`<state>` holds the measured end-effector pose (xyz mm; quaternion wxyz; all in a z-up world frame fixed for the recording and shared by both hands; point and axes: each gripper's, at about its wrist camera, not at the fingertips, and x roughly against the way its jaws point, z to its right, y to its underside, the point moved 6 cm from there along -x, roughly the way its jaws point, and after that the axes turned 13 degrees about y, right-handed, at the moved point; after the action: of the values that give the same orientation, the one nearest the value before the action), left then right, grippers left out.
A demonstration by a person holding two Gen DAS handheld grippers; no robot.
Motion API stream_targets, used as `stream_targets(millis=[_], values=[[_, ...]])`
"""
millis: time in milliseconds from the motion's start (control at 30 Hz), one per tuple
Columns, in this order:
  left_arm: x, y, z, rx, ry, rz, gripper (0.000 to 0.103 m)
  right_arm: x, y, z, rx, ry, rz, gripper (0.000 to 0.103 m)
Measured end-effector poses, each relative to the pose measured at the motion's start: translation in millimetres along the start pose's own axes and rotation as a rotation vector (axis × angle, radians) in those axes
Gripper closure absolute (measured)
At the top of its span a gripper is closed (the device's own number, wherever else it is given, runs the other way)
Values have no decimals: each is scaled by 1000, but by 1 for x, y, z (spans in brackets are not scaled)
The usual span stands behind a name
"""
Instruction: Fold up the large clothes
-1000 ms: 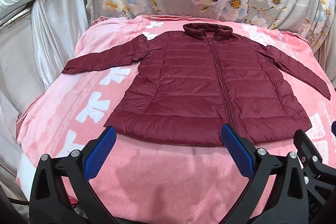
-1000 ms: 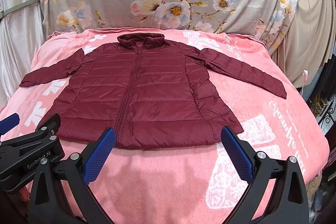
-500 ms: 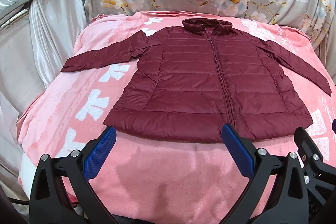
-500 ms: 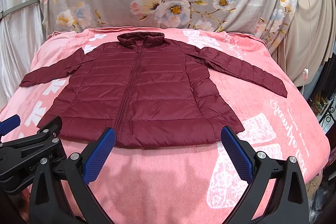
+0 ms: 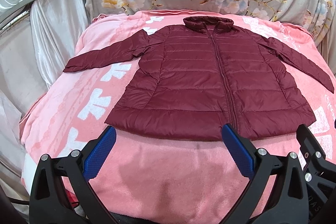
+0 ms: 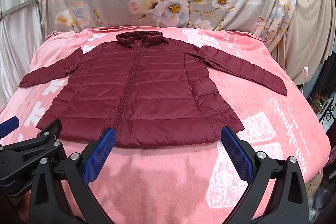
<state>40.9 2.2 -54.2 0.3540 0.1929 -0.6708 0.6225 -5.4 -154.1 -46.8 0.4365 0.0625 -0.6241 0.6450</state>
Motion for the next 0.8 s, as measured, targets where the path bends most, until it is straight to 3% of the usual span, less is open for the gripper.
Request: stream_targets(millis=[467, 700, 800], values=[[0, -4, 0, 9, -2, 9, 5, -3, 0, 5, -14, 6, 9, 5], [-5, -10, -2, -5, 18, 48, 5, -34, -19, 55, -120, 49, 12, 5], [-7, -11, -4, -6, -16, 77, 5, -50, -26, 87, -192, 92, 5, 5]])
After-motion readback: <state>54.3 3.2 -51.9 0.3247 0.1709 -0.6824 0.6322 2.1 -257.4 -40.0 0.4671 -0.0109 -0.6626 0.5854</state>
